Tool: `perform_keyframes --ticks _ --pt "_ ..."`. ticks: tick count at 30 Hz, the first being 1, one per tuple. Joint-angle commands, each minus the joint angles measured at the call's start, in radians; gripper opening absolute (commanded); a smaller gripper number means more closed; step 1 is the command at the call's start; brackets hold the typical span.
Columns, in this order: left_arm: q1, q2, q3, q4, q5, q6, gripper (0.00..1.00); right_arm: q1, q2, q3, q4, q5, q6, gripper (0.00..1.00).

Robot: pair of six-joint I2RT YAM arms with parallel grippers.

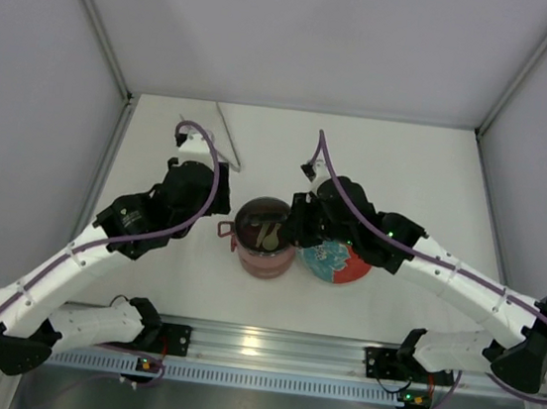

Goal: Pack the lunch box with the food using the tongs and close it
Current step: Close the fastener on the packing box.

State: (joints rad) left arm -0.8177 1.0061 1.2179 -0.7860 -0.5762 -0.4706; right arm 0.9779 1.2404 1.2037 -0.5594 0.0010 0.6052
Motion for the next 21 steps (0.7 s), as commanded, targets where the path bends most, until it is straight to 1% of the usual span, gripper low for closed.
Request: perform_keyframes --ticks 1,5,11,21 --pt "0.018 -0.027 -0.046 0.039 -0.116 -0.106 0.66 0.036 0.021 0.007 0.111 0.034 -0.001 0.15" --pt "0.04 -0.023 -0.11 0.082 -0.074 -0.131 0.66 0.042 0.056 -0.001 0.165 0.047 -0.007 0.15" --pt "0.052 -0.034 -0.205 0.132 -0.051 -0.164 0.64 0.044 0.094 -0.018 0.185 0.054 -0.01 0.15" --pt "0.061 -0.035 -0.253 0.148 -0.028 -0.172 0.63 0.045 0.116 -0.065 0.236 0.128 -0.038 0.14"
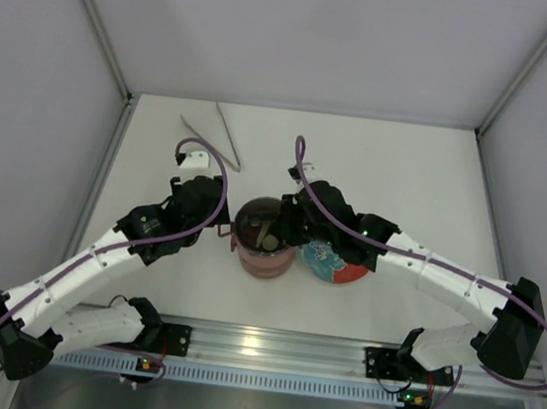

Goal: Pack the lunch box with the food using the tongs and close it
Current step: Close the fastener on the packing box.

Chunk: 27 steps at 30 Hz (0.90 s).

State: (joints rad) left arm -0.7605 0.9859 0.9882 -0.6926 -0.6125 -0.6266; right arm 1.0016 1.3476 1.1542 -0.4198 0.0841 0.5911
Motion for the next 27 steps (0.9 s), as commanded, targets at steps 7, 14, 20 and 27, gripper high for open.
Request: perform_keyframes --ticks 7,14,20,27 --pt "0.004 -0.047 -0.104 0.044 0.019 -0.039 0.59 0.022 0.035 -0.045 0.11 0.037 -0.02 0.13" --pt "0.004 -0.115 -0.17 0.027 -0.035 -0.067 0.58 0.025 0.032 -0.044 0.104 0.039 -0.022 0.13" --pt "0.004 -0.101 -0.172 0.036 -0.012 -0.045 0.56 0.023 0.039 -0.04 0.095 0.043 -0.022 0.13" --pt "0.004 -0.066 -0.163 0.056 0.008 -0.036 0.45 0.023 0.042 -0.036 0.09 0.046 -0.019 0.13"
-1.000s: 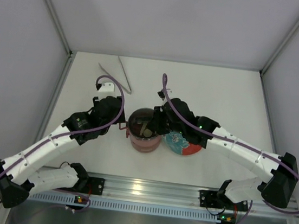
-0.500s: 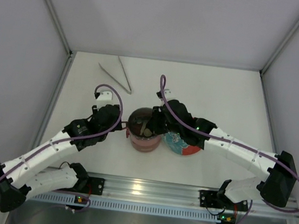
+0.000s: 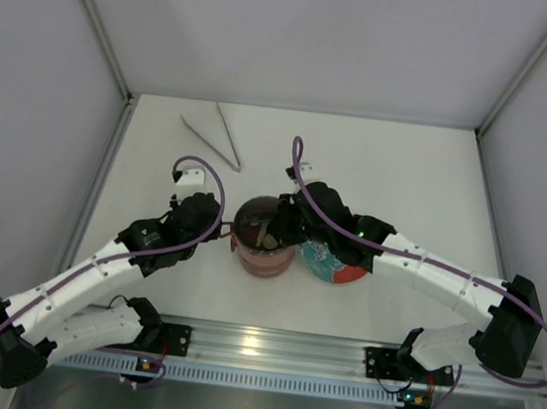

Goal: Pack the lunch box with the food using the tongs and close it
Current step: Close the fastener on the packing box.

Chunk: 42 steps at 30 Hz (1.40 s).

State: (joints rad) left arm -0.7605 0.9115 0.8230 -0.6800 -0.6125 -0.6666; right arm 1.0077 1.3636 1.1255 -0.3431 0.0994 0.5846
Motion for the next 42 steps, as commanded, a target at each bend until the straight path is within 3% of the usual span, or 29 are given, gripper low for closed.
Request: perform_keyframes --ticks 1,20,27,42 --pt "0.004 0.018 0.001 0.052 0.017 0.007 0.43 0.017 0.029 -0.006 0.013 0.033 -0.014 0.13" --pt "0.004 0.151 0.007 0.234 0.151 0.025 0.39 0.017 0.037 0.013 -0.01 0.04 -0.017 0.13" --pt "0.004 0.133 0.002 0.221 0.114 0.024 0.4 0.016 0.04 0.011 -0.01 0.042 -0.016 0.13" --pt "0.004 -0.011 0.154 -0.006 -0.052 0.033 0.61 0.017 0.028 0.066 -0.054 0.048 -0.026 0.13"
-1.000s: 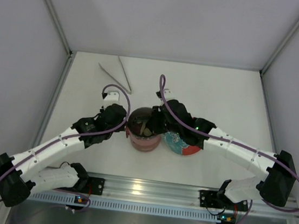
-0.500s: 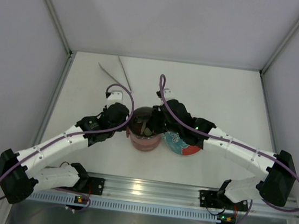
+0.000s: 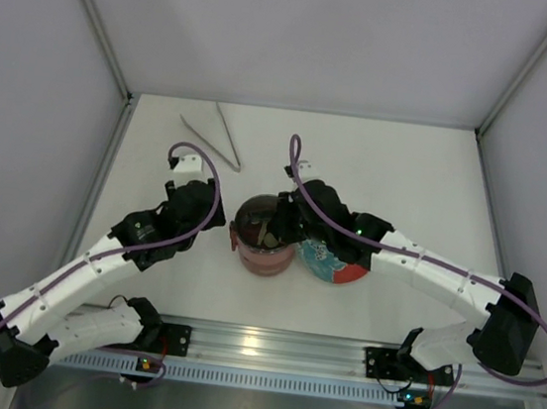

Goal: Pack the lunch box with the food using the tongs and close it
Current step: Close the fastener on the packing box, then reset both arms

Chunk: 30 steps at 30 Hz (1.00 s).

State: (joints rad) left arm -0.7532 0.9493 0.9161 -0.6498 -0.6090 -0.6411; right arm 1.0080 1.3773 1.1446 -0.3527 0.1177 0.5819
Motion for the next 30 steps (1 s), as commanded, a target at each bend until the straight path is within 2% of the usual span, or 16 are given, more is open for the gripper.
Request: perform_keyframes --ticks 1,7,10,14,15,16,17,18,21,22,26,30 --pt "-0.003 -0.055 0.072 -0.042 -0.063 0.015 0.62 0.017 0.011 0.069 -0.054 0.033 -0.025 0.13" --pt "-0.003 -0.075 0.168 -0.036 -0.054 0.084 0.64 0.017 -0.032 0.174 -0.146 0.02 -0.062 0.19" --pt "-0.003 -0.086 0.199 0.013 -0.037 0.129 0.66 0.015 -0.081 0.214 -0.181 0.043 -0.08 0.27" --pt "-0.003 -0.069 0.248 0.091 0.008 0.191 0.7 0.004 -0.181 0.254 -0.236 0.118 -0.123 0.56" --pt "-0.003 -0.058 0.266 0.107 0.04 0.208 0.7 -0.002 -0.194 0.27 -0.258 0.172 -0.132 0.71" --pt "-0.003 -0.049 0.305 0.13 0.054 0.239 0.71 -0.003 -0.208 0.303 -0.281 0.215 -0.151 0.94" --pt "-0.003 -0.023 0.325 0.139 0.067 0.256 0.72 -0.006 -0.236 0.32 -0.302 0.261 -0.157 0.99" --pt "-0.003 -0.009 0.345 0.145 0.077 0.27 0.75 -0.009 -0.251 0.331 -0.334 0.363 -0.166 0.99" --pt "-0.003 0.052 0.435 0.144 0.08 0.33 0.84 -0.019 -0.316 0.349 -0.35 0.546 -0.206 1.0" --pt "-0.003 0.066 0.458 0.141 0.056 0.357 0.99 -0.02 -0.333 0.348 -0.345 0.589 -0.223 1.0" --pt "0.003 0.111 0.541 0.137 -0.011 0.396 0.99 -0.02 -0.415 0.34 -0.327 0.762 -0.252 0.99" --pt "0.046 0.14 0.584 0.131 0.032 0.403 0.99 -0.022 -0.458 0.32 -0.321 0.835 -0.274 1.0"
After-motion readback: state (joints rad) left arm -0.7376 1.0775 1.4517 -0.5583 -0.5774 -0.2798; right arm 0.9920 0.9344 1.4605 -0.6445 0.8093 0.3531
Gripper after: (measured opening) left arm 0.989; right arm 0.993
